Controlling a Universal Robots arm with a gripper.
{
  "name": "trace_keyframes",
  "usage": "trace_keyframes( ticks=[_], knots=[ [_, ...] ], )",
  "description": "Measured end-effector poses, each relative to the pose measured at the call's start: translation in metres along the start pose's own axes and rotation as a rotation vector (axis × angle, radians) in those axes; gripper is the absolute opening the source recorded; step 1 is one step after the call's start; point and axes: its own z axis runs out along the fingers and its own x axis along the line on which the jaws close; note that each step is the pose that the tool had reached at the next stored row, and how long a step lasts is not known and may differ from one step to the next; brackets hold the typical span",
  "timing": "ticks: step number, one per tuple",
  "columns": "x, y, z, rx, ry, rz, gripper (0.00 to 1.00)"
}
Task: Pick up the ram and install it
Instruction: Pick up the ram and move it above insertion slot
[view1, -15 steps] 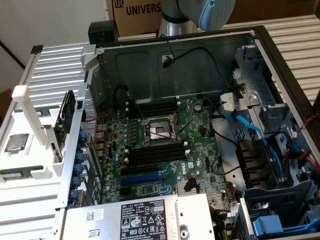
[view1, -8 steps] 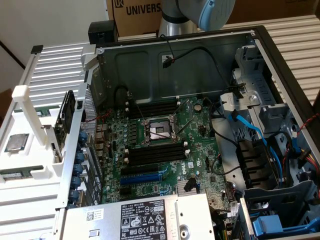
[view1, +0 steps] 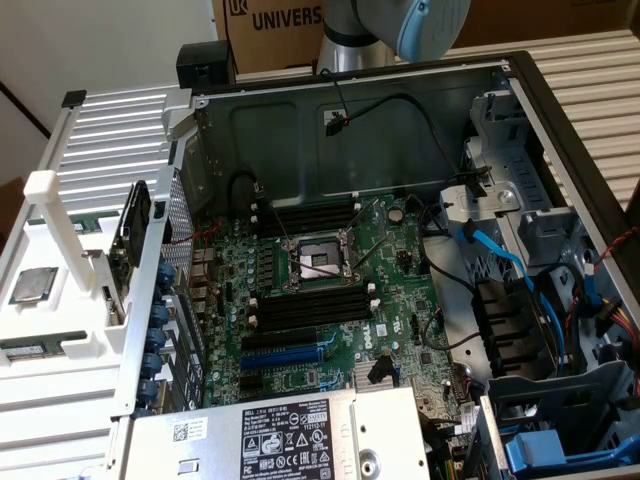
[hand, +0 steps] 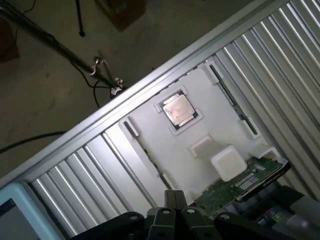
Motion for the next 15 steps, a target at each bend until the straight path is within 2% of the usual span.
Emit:
trace_keyframes(
  ticks=[6, 15],
  knots=[
    [0.0000, 0.0000, 0.0022, 0.0070, -0.0031, -0.110, 0.10],
    [0.0000, 0.0000, 0.0048, 0.0114, -0.0034, -0.275, 0.10]
  ],
)
